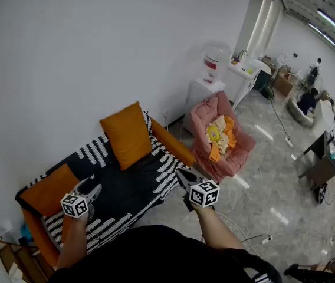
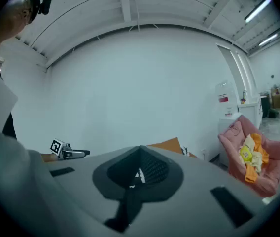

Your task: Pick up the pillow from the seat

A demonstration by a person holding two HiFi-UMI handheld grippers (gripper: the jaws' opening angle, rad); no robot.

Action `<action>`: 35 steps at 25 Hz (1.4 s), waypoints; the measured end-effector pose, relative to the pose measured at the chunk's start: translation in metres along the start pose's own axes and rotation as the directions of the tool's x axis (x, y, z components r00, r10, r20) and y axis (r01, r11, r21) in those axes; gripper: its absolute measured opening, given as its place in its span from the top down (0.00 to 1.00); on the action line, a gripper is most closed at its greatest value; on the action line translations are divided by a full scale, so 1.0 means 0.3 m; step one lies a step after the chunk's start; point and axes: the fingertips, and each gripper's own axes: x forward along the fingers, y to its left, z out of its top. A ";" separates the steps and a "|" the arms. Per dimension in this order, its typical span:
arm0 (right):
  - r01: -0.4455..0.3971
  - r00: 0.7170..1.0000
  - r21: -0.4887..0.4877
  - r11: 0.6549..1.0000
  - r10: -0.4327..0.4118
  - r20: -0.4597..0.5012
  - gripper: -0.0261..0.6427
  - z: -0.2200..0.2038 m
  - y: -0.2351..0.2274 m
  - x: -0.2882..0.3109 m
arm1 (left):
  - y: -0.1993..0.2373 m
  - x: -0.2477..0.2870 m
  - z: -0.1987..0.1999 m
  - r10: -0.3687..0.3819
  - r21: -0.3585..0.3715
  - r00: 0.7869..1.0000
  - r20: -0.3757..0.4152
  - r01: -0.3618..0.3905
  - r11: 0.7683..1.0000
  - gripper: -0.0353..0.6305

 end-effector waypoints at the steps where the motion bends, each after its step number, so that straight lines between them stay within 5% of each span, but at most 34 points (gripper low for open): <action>1: 0.011 1.000 0.002 1.000 -0.011 0.001 0.96 -0.002 0.001 -0.004 | 0.006 -0.004 0.003 -0.005 0.006 1.000 -0.001 0.005 1.000 0.53; 9: -0.003 0.997 0.020 1.000 0.001 0.072 0.95 0.020 0.059 -0.024 | 0.032 -0.024 0.024 -0.050 0.029 0.999 0.005 0.050 0.998 0.53; 15: -0.037 0.997 0.035 0.999 0.034 0.076 0.61 0.018 0.096 0.000 | 0.061 -0.023 0.049 -0.073 0.024 0.997 0.011 0.073 0.997 0.53; 19: -0.038 0.997 0.024 0.999 0.036 0.067 0.47 0.012 0.097 0.018 | 0.067 -0.005 0.050 -0.087 0.021 0.996 0.008 0.086 0.996 0.53; 35: 0.012 0.999 0.046 0.999 -0.015 0.051 0.38 -0.007 -0.186 0.093 | 0.064 0.250 0.044 -0.083 0.015 0.996 -0.041 0.084 0.996 0.53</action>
